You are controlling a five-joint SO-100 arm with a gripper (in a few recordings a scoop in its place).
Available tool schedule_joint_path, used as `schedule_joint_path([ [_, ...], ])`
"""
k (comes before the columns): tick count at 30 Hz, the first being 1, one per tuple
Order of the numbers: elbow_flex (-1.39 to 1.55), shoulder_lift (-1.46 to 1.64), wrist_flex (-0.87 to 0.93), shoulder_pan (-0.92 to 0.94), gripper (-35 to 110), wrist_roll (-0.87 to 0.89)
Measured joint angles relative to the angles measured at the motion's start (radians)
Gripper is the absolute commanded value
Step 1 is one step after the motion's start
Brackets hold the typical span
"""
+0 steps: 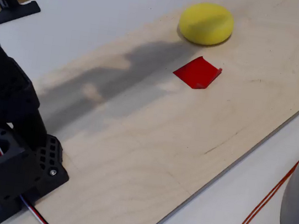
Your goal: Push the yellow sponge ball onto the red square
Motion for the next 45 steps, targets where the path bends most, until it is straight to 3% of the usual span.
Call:
schedule_joint_path([
  [3,0.238,0.061,-0.064,0.006,0,0.064],
  [6,0.525,0.094,-0.261,0.02,0,0.166],
  [15,0.568,0.126,-0.339,0.011,3,0.178],
  [28,0.127,-0.046,0.103,-0.084,17,0.092],
  [35,-0.127,-0.245,0.307,-0.103,19,0.155],
  [45,-0.394,-0.469,0.462,-0.146,20,0.252],
])
